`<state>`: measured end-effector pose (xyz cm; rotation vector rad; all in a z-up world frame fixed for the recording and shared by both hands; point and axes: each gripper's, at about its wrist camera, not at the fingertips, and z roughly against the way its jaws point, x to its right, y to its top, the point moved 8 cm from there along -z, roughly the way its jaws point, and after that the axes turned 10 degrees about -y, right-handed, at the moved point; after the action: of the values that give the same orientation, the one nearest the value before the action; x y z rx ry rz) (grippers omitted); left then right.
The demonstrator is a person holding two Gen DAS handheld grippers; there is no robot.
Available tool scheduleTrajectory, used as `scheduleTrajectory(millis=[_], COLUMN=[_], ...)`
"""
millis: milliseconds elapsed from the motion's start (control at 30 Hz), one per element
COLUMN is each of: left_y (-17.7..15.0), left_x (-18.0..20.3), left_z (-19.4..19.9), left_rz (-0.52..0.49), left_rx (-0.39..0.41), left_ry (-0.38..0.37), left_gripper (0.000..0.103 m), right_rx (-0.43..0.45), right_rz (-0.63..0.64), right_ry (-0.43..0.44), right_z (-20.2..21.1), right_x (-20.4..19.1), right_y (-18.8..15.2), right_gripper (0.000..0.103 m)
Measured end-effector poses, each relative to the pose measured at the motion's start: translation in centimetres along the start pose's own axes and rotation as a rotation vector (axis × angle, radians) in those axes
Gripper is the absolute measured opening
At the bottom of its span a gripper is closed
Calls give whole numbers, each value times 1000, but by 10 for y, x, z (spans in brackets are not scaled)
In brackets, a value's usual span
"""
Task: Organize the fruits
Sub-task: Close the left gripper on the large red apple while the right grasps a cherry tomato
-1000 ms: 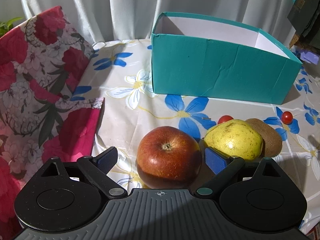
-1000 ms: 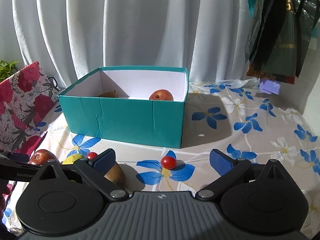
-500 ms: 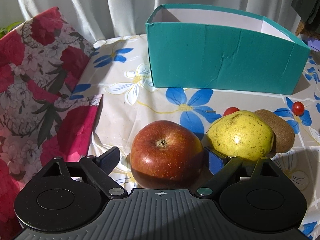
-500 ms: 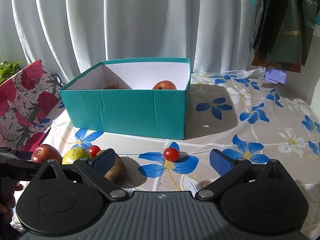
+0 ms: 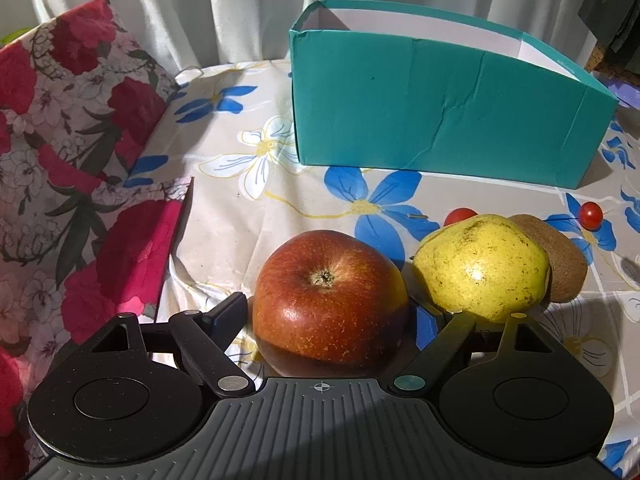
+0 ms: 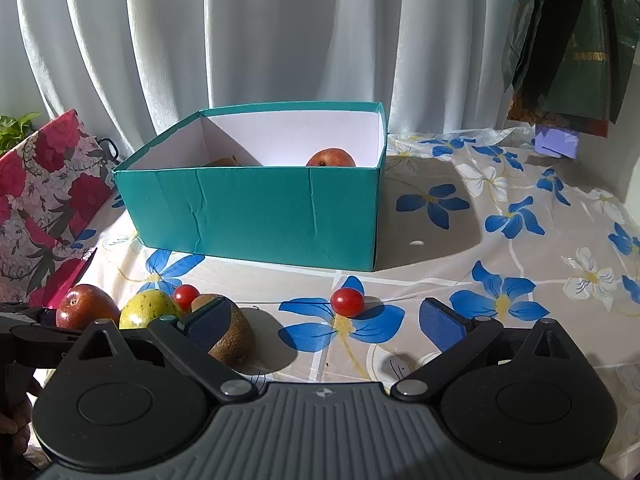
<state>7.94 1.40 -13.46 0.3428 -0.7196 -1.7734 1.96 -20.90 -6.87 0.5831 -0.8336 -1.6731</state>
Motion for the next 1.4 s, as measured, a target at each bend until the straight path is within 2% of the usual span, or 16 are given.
scheduleTrajectory(millis=[67, 233, 467, 567, 700, 900, 1067, 1200, 1400], left_y=[1, 2, 8, 11, 14, 15, 14, 16, 25], left_x=[3, 3, 9, 10, 14, 20, 17, 18, 24], left_z=[0, 2, 26, 34, 43, 49, 50, 51, 56], left_rz=[-11, 12, 13, 19, 18, 12, 33, 33, 15], left_rx=[-1, -16, 10, 18, 27, 26, 17, 15, 29], left_ry=[-15, -25, -49, -63, -72, -74, -64, -58, -51], left_gripper=[77, 77, 77, 77, 77, 77, 77, 77, 77], right_rx=[-1, -4, 11, 8, -20, -81, -87, -82, -89], right_rz=[3, 15, 22, 22, 30, 27, 22, 34, -5], right_ry=[-3, -24, -81, -94, -101, -107, -83, -74, -55], right_z=[-1, -5, -18, -31, -57, -91, -96, -96, -89], right_x=[-1, -2, 4, 5, 2, -1, -3, -5, 0], right_y=[-1, -2, 0, 0, -3, -10, -13, -12, -10], right_gripper=[100, 100, 99, 91, 72, 49, 43, 27, 27])
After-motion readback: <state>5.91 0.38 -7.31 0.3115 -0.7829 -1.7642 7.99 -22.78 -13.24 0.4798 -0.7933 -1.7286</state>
